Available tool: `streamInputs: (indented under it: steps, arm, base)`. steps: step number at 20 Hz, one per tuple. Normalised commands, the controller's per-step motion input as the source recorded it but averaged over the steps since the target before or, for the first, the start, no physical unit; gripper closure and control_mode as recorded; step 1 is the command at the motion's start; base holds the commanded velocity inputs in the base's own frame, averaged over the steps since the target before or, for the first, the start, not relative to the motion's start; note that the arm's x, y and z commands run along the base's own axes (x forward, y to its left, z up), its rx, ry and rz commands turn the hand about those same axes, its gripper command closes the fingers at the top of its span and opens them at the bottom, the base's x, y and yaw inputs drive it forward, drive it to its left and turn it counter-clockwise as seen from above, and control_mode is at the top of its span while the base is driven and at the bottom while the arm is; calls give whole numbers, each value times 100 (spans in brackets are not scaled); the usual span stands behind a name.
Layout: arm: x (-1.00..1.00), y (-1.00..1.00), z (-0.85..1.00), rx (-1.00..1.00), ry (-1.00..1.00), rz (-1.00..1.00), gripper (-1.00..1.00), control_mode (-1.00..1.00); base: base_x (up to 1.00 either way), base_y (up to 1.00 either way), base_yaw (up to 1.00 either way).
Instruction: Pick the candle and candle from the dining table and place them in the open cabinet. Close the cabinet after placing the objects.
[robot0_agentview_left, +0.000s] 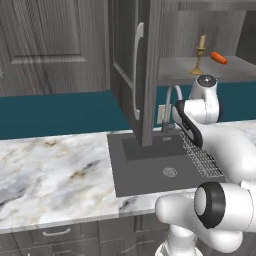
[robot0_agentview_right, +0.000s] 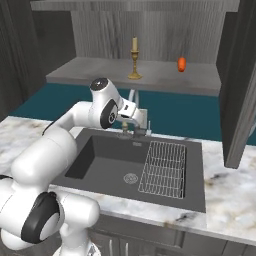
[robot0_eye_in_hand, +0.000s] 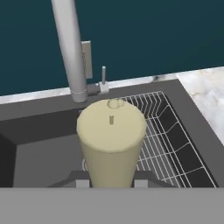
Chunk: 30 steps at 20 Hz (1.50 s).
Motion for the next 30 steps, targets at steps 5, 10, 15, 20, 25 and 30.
streamInputs:
  steps: [5, 10, 15, 20, 25, 30]
  arm:
    - [0, 0, 0, 0, 0, 0, 100, 100]
    - [0, 0, 0, 0, 0, 0, 100, 100]
    - [0, 0, 0, 0, 0, 0, 100, 100]
    - [-6, 0, 0, 0, 0, 0, 100, -100]
    - [-31, -5, 31, 0, -6, 3, 100, -100]
    - [-23, 0, 100, 3, -19, 1, 100, -100]
  base:
    - [6, -6, 2]
    - [0, 0, 0]
    - [0, 0, 0]
    - [0, 0, 0]
    - [0, 0, 0]
    - [0, 0, 0]
